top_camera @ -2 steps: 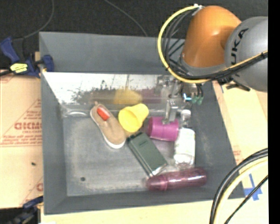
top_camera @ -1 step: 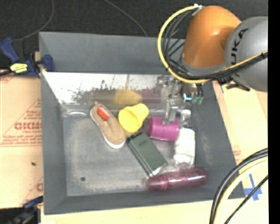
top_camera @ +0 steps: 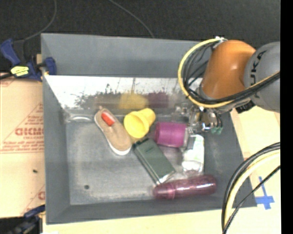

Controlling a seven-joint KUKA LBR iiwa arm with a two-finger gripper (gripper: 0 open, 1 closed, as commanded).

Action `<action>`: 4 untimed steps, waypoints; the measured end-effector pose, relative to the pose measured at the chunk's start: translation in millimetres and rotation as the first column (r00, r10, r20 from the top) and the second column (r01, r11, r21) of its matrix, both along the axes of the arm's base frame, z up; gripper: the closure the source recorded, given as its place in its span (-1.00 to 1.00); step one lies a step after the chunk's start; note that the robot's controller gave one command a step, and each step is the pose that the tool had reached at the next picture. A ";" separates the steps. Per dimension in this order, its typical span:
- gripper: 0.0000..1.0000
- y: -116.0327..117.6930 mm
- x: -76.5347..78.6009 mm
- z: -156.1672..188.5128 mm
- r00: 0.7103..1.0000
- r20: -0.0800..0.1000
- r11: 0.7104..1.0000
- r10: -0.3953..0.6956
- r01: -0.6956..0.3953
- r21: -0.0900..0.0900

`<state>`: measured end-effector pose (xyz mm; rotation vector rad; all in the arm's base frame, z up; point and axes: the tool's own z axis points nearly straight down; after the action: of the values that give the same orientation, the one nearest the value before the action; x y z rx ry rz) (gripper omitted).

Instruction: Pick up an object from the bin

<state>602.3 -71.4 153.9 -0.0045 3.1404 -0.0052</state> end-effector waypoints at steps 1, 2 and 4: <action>-1.00 7.3 9.5 0.3 1.000 0.010 1.000 -0.011 0.011 0.002; -1.00 28.5 10.3 -67.4 0.999 0.008 0.999 -0.040 0.040 0.001; 1.00 34.0 -16.6 -63.4 0.999 0.014 0.999 -0.043 0.043 0.001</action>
Offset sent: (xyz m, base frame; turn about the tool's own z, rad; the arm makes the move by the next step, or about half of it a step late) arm 0.0082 0.0312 -0.0715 0.0430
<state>585.7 -37.4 90.5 0.0628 3.1257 -0.0034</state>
